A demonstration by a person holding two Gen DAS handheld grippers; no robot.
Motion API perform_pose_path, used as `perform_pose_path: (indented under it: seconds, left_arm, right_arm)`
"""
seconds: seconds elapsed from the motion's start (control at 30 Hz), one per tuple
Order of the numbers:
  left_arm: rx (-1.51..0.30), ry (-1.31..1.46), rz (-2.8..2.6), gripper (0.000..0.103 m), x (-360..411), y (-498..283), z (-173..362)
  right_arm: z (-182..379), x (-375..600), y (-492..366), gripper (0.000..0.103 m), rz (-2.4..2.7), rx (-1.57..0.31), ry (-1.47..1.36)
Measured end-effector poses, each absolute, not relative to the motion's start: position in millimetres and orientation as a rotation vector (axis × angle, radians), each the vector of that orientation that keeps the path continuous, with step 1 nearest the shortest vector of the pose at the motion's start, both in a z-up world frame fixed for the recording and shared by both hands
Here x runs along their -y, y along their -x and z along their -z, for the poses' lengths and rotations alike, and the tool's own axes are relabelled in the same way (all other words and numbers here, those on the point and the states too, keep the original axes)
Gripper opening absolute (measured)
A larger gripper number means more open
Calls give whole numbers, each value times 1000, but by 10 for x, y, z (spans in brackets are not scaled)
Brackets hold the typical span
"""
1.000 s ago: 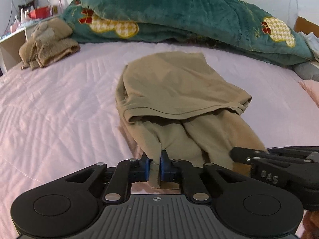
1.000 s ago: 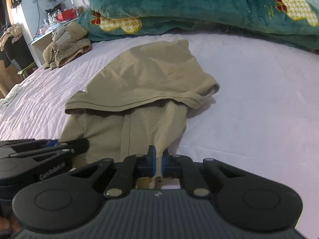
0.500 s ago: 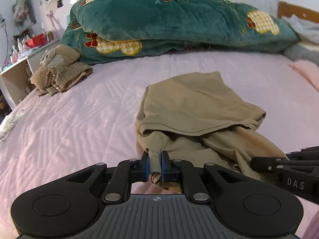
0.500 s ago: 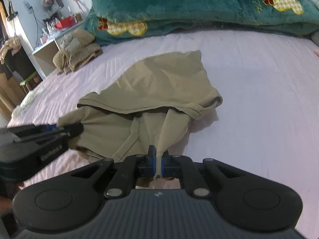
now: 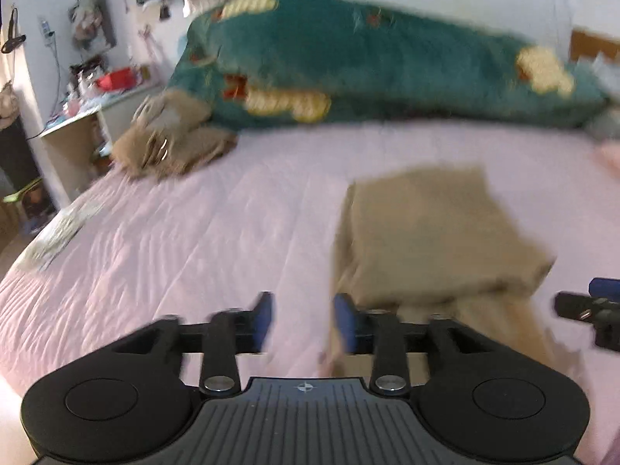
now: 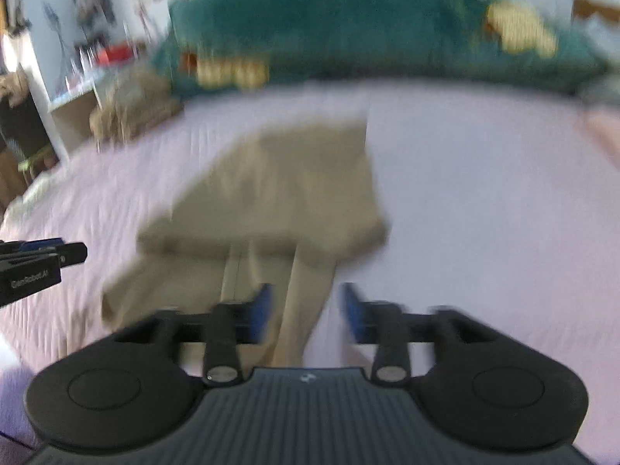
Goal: Fold clothes
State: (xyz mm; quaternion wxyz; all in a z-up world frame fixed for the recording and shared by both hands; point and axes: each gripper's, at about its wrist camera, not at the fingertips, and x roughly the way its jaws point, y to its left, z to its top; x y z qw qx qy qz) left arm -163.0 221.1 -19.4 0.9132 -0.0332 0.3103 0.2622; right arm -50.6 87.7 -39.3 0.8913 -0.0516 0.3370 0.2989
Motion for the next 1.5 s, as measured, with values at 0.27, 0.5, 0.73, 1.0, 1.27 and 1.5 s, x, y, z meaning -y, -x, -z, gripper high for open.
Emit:
perform_pose_path:
  seconds: [0.27, 0.5, 0.73, 1.0, 1.27, 1.5]
  left_arm:
    - [-696, 109, -413, 56, -1924, 1118, 577]
    - [-805, 102, -414, 56, -1920, 929, 1225]
    - [-788, 68, -432, 56, -1821, 900, 1262]
    - [-718, 97, -428, 48, -1845, 845, 936]
    - [-745, 120, -414, 48, -1946, 345, 1078]
    - [-748, 130, -424, 48, -1917, 338, 1244]
  right_arm:
    - [630, -1015, -309, 82, -588, -805, 142]
    - [1009, -1136, -597, 35, -680, -898, 147]
    - [841, -1080, -570, 9, -727, -850, 136]
    - [422, -1188, -757, 9, -772, -781, 106]
    - [308, -1251, -916, 9, -770, -766, 16]
    - [78, -1359, -1093, 9, -785, -701, -29]
